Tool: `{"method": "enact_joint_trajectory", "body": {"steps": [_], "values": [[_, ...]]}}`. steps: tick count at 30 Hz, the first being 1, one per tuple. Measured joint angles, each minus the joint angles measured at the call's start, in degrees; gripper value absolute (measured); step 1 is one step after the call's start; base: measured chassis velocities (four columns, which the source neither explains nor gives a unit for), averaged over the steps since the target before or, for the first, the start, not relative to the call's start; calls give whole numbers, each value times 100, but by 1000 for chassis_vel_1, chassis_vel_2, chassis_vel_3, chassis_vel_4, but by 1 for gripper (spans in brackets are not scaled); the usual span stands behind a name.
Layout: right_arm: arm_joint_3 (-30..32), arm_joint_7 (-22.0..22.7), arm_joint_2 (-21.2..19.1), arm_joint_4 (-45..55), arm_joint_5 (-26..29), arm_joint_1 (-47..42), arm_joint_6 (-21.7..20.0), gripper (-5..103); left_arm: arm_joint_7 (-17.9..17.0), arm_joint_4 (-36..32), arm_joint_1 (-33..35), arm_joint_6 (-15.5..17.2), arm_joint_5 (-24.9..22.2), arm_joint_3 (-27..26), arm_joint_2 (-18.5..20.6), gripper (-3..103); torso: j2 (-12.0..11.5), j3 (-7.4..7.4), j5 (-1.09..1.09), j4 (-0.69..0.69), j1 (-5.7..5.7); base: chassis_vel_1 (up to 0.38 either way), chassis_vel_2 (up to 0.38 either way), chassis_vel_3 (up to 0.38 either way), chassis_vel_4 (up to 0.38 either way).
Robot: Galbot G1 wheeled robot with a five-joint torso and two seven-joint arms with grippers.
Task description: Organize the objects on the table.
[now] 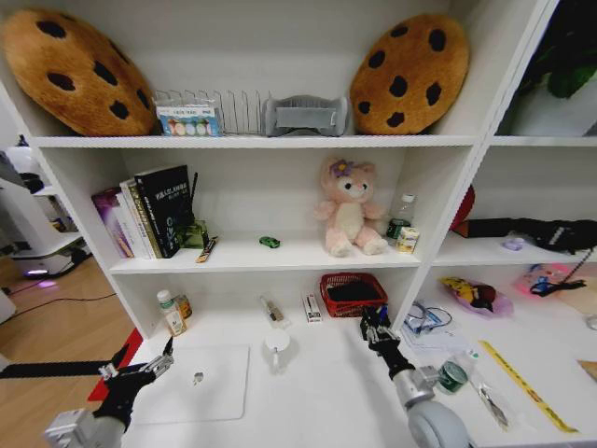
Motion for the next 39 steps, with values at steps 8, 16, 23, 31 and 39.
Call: {"method": "enact_joint_trajectory", "body": {"steps": [8, 16, 23, 31, 39], "values": [[-73, 229, -178, -353, 54, 521, 178, 12, 0, 0, 0, 0, 0, 0, 0, 100, 0, 0, -1, 0, 0, 0, 0, 0, 0], [-172, 333, -218, -653, 68, 926, 183, 12, 0, 0, 0, 0, 0, 0, 0, 100, 0, 0, -1, 0, 0, 0, 0, 0, 0], [-424, 524, -189, -1266, -94, 1517, 331, 12, 0, 0, 0, 0, 0, 0, 0, 100, 0, 0, -1, 0, 0, 0, 0, 0, 0], [-584, 531, -73, -1612, -231, 1692, 536, 12, -1, 0, 0, 0, 0, 0, 0, 100, 0, 0, 0, 0, 0, 0, 0, 0, 0], [-716, 641, 40, -1885, -573, 1875, 622, 12, -1, 0, 0, 0, 0, 0, 0, 100, 1, 0, 0, 0, 0, 0, 0, 0, 0]]}}
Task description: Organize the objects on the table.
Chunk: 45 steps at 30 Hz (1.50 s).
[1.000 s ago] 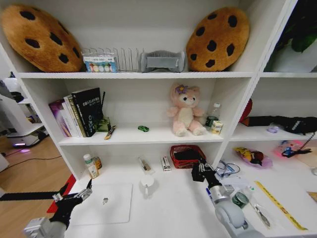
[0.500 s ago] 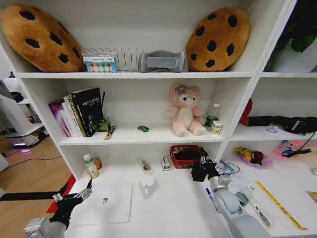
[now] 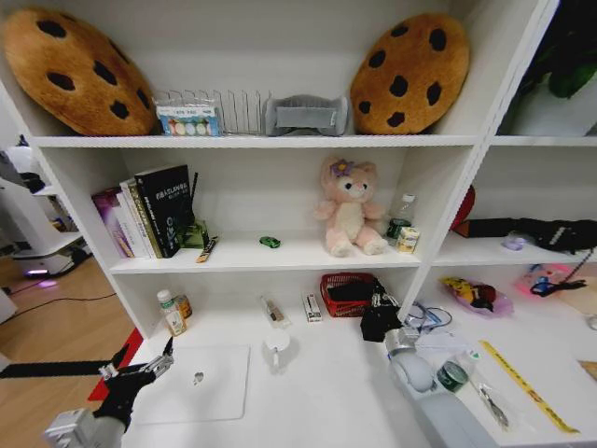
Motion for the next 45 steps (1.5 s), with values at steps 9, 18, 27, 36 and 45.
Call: {"method": "enact_joint_trajectory", "body": {"steps": [9, 18, 27, 36, 45], "values": [[73, 29, -59, 100, 8, -172, -32, 28, 1, 0, 0, 0, 0, 0, 0, 100, 0, 0, 0, -1, 0, 0, 0, 0, 0], [129, -151, -285, 682, 223, -577, -69, 66, 1, 0, 0, 0, 0, 0, 0, 100, 0, 0, -1, 0, 0, 0, 0, 0, 0], [501, -268, -466, 1938, 646, -1740, -390, 93, 1, 0, 0, 0, 0, 0, 0, 100, 0, -1, 0, 1, 0, 0, 0, 0, 0], [1106, -359, -5, 3561, 348, -3937, -698, 100, 1, 0, -1, 0, 0, 0, 0, 100, 1, -1, -1, -2, -1, 0, 0, 0, 0], [1205, -168, 863, 3771, -160, -4437, -400, 100, 2, 0, 0, 0, 0, 0, 0, 100, 0, -1, 0, 0, 0, 0, 0, 0, 0]]}}
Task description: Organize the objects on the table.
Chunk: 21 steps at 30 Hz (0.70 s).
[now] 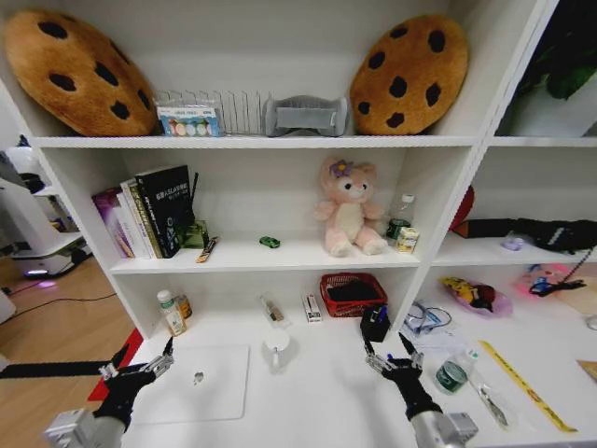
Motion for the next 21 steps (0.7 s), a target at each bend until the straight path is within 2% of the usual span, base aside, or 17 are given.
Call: {"method": "enact_joint_trajectory", "body": {"steps": [7, 15, 16, 19, 21], "values": [[132, 6, -68, -37, 3, 73, 112, 100, 0, 0, 0, 0, 0, 0, 0, 100, -2, 1, 0, 0, 3, 47, -54, -54, 49], [109, 34, -145, -119, 93, 179, 108, 100, -4, 0, 0, 1, 0, 0, 0, 100, -1, 1, 2, 0, 0, 177, -181, -185, 191], [111, 34, -158, -128, 112, 205, 105, 100, -4, 0, 0, 1, 0, 0, 0, 100, 2, -2, -5, -1, -4, 200, -187, -180, 168], [112, 34, -217, -134, 180, 245, 17, 100, -4, 0, 0, 1, 0, 0, 0, 100, 4, -2, 2, -1, -6, 177, -163, -206, 163], [116, 113, -317, -111, 345, 264, -269, 100, -5, 0, 1, 1, 0, 0, 0, 100, 4, -2, -1, 0, -6, 95, -72, -81, 114]]}}
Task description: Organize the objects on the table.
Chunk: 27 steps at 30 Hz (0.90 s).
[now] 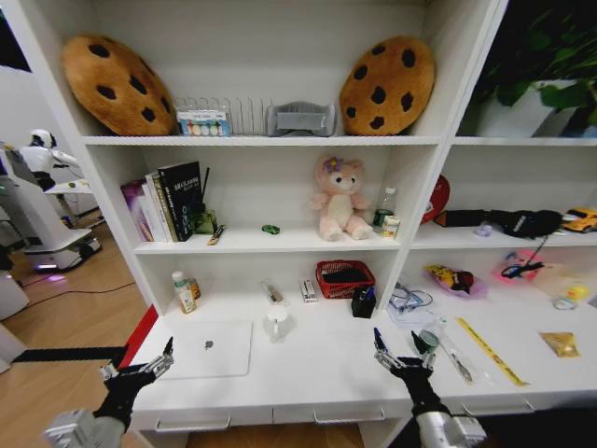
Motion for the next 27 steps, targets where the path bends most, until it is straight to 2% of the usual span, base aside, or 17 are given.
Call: {"method": "enact_joint_trajectory", "body": {"steps": [4, 21, 27], "values": [[2, 122, -60, 1, 121, 45, -169, 100, 1, 0, 0, 0, 0, 0, 0, 100, -4, 3, 3, -1, 6, 15, -18, -8, 19], [-36, 191, -8, -77, 87, 68, -245, 100, 2, 0, -1, 0, 0, 0, 0, 100, -4, 3, 0, 0, 6, -15, 11, 20, -12], [-53, 201, -8, -91, 98, 63, -233, 100, 3, 0, -1, 0, 0, 0, 0, 100, -4, 3, 0, 0, 6, -90, -116, 97, 94]]}}
